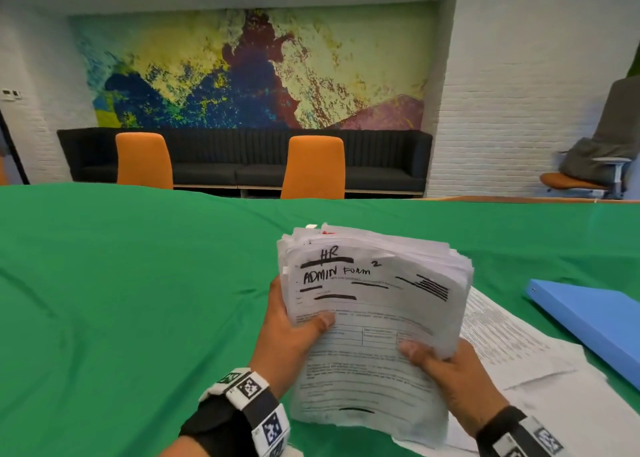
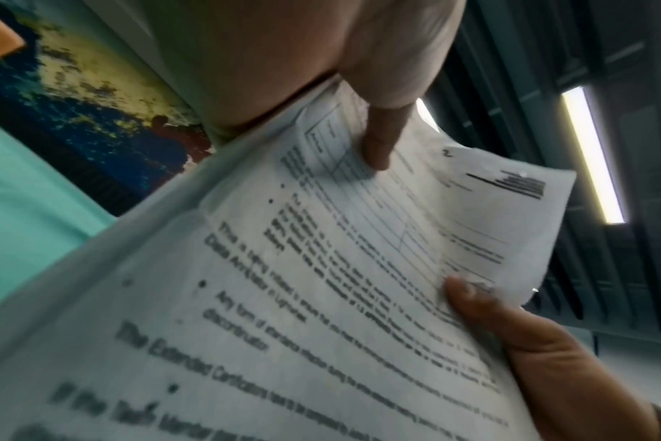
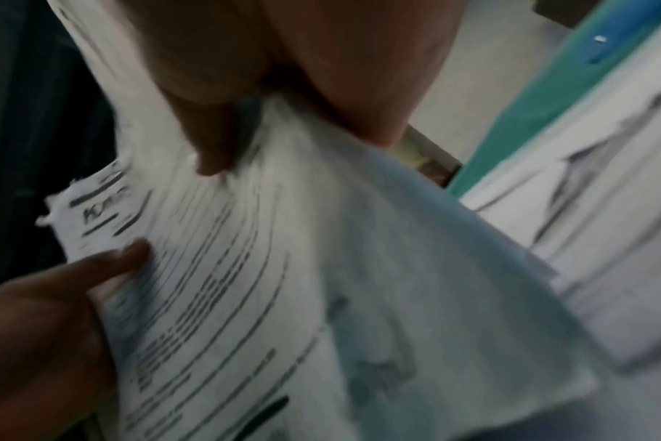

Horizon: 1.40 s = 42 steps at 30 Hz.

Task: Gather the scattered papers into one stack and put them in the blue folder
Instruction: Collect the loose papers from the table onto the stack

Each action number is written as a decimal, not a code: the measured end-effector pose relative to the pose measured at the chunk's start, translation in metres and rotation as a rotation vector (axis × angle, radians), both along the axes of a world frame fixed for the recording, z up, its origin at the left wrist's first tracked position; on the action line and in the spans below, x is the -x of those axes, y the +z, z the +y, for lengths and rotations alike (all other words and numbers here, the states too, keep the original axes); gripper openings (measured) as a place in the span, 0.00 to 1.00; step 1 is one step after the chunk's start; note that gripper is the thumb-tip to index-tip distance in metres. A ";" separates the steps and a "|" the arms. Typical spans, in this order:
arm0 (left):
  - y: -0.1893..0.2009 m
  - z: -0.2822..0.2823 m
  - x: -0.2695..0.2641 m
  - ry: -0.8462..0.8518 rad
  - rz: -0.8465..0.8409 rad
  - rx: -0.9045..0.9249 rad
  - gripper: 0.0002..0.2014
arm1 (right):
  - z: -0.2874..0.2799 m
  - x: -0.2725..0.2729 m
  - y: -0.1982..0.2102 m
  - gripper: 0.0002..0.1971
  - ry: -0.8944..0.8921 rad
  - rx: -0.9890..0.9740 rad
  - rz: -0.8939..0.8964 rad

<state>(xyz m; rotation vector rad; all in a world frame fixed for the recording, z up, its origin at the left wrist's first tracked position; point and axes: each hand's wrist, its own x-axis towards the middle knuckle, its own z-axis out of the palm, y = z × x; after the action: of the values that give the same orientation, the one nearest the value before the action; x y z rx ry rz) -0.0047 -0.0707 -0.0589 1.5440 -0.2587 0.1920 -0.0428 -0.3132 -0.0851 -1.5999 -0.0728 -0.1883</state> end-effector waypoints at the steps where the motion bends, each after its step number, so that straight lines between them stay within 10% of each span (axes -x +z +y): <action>1: 0.002 -0.001 -0.001 -0.002 -0.002 0.001 0.27 | 0.000 0.001 0.002 0.13 -0.029 0.040 -0.025; 16: 0.023 -0.026 -0.038 -0.092 -0.006 -0.194 0.29 | -0.061 -0.011 0.020 0.12 -0.168 0.160 -0.025; 22: 0.029 -0.054 -0.094 -0.119 0.177 -0.563 0.19 | -0.195 -0.012 0.018 0.13 -0.556 -0.133 0.121; 30: 0.006 -0.126 -0.130 -0.276 0.226 -1.385 0.17 | -0.251 0.032 -0.042 0.14 -0.629 -0.185 0.333; 42: -0.031 -0.214 -0.150 -0.208 0.260 -1.211 0.34 | -0.260 0.034 -0.056 0.13 -0.520 -0.240 0.365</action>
<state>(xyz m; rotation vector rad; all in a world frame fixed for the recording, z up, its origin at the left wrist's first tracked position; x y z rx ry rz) 0.1449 -0.2848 -0.0903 2.6852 -0.3495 -0.4173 -0.0771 -0.5737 -0.1415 -1.3633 0.6310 -0.2906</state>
